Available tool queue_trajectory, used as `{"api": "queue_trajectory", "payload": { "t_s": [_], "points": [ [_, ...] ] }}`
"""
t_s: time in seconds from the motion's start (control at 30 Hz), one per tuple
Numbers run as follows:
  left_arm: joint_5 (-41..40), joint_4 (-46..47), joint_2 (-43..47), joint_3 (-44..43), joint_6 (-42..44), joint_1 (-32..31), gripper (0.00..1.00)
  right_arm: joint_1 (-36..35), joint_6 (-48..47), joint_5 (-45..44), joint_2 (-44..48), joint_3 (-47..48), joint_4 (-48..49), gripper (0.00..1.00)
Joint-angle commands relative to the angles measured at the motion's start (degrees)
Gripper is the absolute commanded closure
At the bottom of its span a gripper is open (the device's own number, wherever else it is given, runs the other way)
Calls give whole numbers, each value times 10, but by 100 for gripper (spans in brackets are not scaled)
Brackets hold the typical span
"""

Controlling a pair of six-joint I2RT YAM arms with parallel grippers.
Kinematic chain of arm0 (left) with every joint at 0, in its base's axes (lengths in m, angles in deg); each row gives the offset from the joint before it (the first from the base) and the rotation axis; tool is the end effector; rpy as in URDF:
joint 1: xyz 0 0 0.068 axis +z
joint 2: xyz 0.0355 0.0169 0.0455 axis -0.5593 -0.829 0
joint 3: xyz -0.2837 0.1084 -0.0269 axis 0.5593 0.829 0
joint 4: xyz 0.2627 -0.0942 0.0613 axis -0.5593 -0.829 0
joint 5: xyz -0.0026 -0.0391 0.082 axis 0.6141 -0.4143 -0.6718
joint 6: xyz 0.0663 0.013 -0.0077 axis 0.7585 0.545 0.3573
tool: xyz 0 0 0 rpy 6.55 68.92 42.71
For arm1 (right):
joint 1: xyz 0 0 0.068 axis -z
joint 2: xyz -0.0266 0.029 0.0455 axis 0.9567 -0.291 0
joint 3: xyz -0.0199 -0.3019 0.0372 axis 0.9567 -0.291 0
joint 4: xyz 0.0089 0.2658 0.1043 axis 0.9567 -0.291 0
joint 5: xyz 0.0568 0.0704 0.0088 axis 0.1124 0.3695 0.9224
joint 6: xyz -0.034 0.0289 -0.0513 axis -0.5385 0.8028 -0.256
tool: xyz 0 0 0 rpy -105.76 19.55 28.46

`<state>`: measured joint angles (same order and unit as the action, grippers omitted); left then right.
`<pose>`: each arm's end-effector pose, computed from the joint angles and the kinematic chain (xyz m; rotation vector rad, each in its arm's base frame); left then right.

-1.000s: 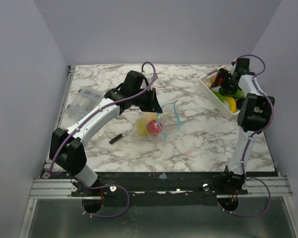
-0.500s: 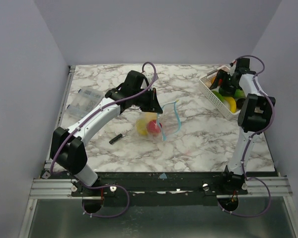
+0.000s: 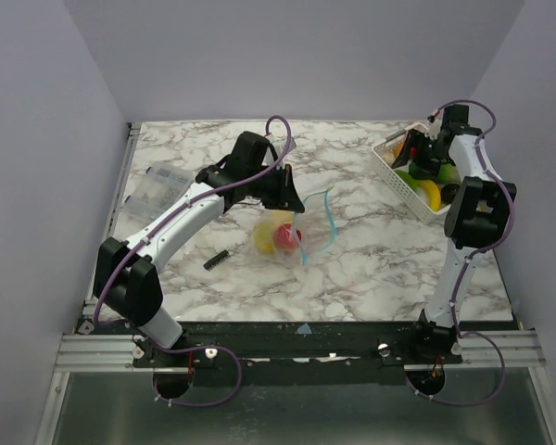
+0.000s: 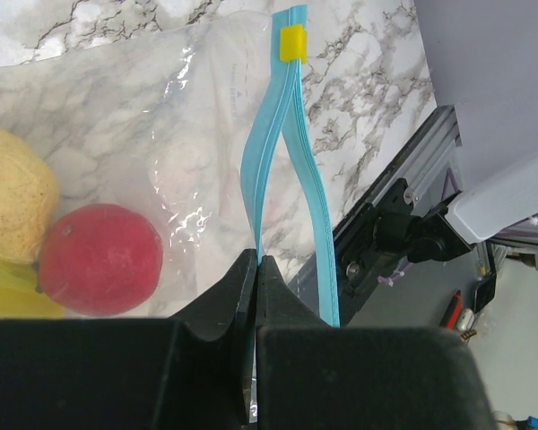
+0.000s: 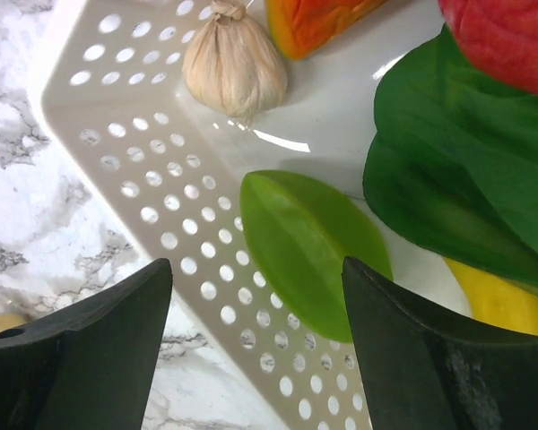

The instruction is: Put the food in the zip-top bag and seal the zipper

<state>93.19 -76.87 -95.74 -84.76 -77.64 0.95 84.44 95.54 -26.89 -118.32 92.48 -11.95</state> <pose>0.3128 -0.2381 0.3418 0.3646 2.4155 -1.1879 0.5242 -0.0847 0.2285 0.3147 2.5642 0.4743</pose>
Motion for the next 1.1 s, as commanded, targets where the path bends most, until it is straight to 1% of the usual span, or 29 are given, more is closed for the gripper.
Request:
{"api": "queue_trajectory", "payload": {
  "t_s": [0.0, 0.07, 0.2, 0.4, 0.53, 0.57, 0.7, 0.87, 0.93, 1.07],
  "points": [
    [19, 9, 7, -1, -2, 3, 100, 1, -32, 16, -41, 18, -38, 21],
    [18, 8, 7, -1, -2, 3, 100, 1, -41, 11, -53, 18, -45, 19],
    [18, 8, 3, -2, -3, 2, 100, 1, -43, -28, -68, 11, -42, 18],
    [21, 10, -1, -2, -6, 1, 100, 0, -25, -70, -70, 2, -12, 20],
    [20, 10, 1, -1, -5, 2, 100, 1, -10, -55, -63, 2, 5, 34],
    [20, 10, 1, -1, -5, 1, 100, 0, -6, -51, -59, -2, 10, 39],
    [21, 11, 2, 4, -5, 1, 100, 0, 6, -42, -40, -18, 20, 51],
    [24, 14, 3, 3, -5, 1, 100, 0, 18, -44, -10, -36, 36, 71],
    [25, 14, 5, 3, -5, 2, 100, 1, 23, -45, 3, -36, 37, 76],
    [25, 14, 10, 4, -5, 1, 100, 1, 33, -52, 32, -39, 46, 81]
  ]
}}
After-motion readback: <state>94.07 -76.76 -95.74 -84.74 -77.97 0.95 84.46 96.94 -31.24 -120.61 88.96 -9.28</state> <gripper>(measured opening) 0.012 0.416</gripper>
